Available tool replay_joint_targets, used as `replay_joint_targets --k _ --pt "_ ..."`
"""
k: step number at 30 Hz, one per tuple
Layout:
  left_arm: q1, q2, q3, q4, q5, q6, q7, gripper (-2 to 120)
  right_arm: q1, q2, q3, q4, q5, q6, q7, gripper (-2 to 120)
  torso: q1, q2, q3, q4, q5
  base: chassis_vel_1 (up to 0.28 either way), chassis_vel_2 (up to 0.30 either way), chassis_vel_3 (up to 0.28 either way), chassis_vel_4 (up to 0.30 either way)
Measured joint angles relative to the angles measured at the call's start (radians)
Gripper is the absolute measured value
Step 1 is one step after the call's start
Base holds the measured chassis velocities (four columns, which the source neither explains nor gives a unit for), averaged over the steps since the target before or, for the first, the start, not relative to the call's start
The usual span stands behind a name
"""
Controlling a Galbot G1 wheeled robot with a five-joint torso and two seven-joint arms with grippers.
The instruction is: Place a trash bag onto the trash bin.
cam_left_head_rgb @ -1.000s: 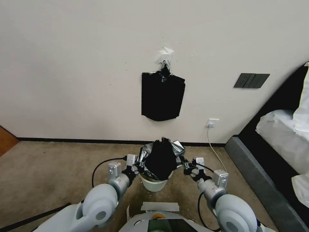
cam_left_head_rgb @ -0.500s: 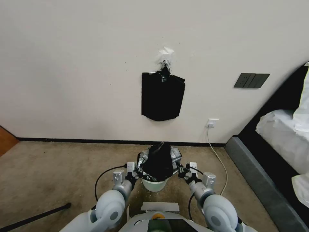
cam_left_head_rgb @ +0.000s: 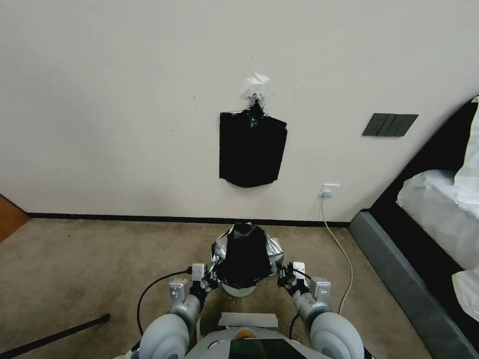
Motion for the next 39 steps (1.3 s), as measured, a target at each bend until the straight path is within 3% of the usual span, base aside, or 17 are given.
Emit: replay_joint_targets --k 11,22,31,39 --pt "0.043 -0.053 -0.003 0.047 0.006 0.012 -0.011 0 0.031 0.016 -0.018 -0.059 0.024 -0.025 -0.008 0 0.000 0.000 0.000 -0.0001 -0.0002 0.000 0.000 0.000 0.000" --pt "-0.043 -0.096 -0.008 0.172 -0.009 -0.005 -0.008 0 0.113 0.041 -0.053 -0.197 -0.026 0.016 -0.061 0 0.000 0.000 0.000 0.0000 -0.0001 0.000 0.000 0.000 0.000" --pt "-0.121 -0.099 -0.020 0.253 -0.032 -0.048 0.015 0 0.152 0.046 -0.067 -0.294 -0.111 0.081 -0.096 0 0.000 0.000 0.000 0.0000 -0.0001 0.000 0.000 0.000 0.000" --pt "-0.133 -0.083 -0.030 0.267 -0.050 -0.092 0.048 0 0.123 0.033 -0.059 -0.276 -0.136 0.110 -0.103 0 0.000 0.000 0.000 0.0000 0.0000 0.000 0.000 0.000 0.000"
